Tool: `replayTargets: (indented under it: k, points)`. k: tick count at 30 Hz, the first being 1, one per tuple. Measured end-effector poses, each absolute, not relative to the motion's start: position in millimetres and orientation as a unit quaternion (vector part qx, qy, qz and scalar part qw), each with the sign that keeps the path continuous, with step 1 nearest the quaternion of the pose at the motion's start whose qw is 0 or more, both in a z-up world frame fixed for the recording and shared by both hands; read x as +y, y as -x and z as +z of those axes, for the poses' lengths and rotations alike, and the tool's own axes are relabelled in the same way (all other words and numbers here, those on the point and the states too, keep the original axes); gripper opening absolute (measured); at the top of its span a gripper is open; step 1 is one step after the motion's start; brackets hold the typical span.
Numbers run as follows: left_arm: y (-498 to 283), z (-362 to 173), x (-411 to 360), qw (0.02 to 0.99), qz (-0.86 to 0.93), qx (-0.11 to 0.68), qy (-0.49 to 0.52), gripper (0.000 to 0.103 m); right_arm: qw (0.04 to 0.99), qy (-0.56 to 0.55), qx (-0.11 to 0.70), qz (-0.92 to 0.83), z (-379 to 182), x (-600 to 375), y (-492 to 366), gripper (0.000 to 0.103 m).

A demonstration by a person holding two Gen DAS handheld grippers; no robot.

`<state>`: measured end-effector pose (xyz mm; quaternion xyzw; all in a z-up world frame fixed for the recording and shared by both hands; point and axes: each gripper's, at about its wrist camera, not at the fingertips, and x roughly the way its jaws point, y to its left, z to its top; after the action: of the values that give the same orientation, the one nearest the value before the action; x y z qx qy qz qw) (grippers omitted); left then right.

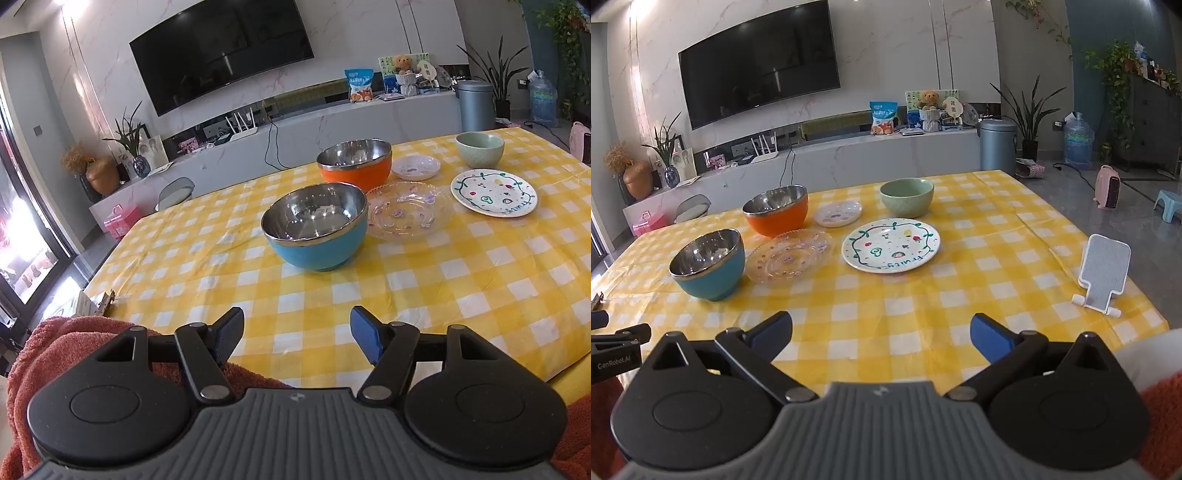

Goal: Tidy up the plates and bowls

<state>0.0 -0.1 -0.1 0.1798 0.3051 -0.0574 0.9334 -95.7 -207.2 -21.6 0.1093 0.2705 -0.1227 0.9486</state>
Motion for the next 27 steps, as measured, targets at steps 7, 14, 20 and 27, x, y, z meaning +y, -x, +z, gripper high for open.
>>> replayTargets:
  k: [7, 14, 20, 27]
  points:
    - [-0.8, 0.5, 1.8, 0.934, -0.058, 0.306, -0.175, 0.078, 0.949, -0.11, 0.27, -0.123, -21.1, -206.9, 96.9, 0.1]
    - [-0.8, -8.4, 3.6, 0.933, -0.058, 0.307, -0.177, 0.078, 0.948, -0.11, 0.274, -0.123, -23.7, -210.5, 96.2, 0.1]
    - [-1.8, -4.6, 3.2, 0.933, -0.056, 0.31, -0.176, 0.078, 0.947, -0.11, 0.275, -0.125, -22.6, -209.1, 96.2, 0.1]
    - [-1.9, -4.1, 3.0, 0.933, -0.056, 0.31, -0.176, 0.078, 0.947, -0.108, 0.275, -0.126, -21.4, -208.3, 98.1, 0.1]
